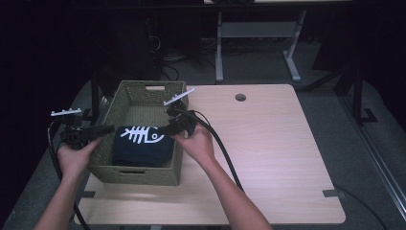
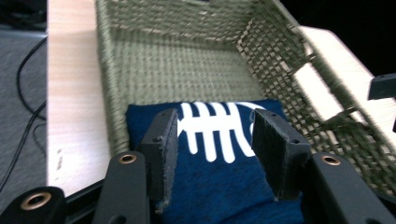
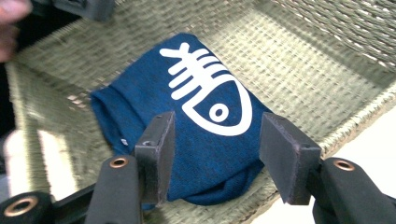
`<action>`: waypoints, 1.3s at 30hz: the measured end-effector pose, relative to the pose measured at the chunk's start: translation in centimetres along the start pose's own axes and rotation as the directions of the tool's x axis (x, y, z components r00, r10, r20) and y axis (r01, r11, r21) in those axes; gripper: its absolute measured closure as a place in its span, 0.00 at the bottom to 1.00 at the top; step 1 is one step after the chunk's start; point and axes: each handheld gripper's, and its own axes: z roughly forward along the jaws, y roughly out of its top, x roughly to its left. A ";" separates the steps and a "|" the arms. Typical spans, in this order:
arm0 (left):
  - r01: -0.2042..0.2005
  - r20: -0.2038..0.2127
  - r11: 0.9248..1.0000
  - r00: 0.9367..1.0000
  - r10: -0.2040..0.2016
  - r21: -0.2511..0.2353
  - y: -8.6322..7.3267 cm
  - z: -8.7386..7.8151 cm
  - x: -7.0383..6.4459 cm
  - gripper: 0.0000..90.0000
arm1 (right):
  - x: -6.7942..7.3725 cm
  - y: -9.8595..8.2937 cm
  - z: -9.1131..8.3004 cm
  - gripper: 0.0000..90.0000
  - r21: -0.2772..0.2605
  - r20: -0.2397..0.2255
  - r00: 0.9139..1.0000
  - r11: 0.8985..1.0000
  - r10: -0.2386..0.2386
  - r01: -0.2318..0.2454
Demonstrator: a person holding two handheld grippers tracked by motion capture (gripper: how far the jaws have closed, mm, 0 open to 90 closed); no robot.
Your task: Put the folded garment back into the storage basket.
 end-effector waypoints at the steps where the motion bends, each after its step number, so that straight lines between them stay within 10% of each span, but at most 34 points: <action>1: -0.003 0.015 1.000 1.000 0.003 -0.010 0.1 -0.1 -0.4 0.56 | -0.2 0.0 -0.3 0.49 -0.009 -0.018 1.000 1.000 0.005 -0.005; 14: -0.055 0.056 0.998 0.997 0.056 -0.028 0.3 0.1 -2.8 0.52 | -2.4 -1.7 -3.2 0.45 -0.072 -0.111 0.992 0.995 0.062 -0.070; 39: -0.138 0.130 0.990 0.982 0.141 -0.030 0.8 1.8 -7.4 0.35 | -5.6 -4.9 -9.3 0.32 -0.141 -0.091 0.992 0.984 0.093 -0.105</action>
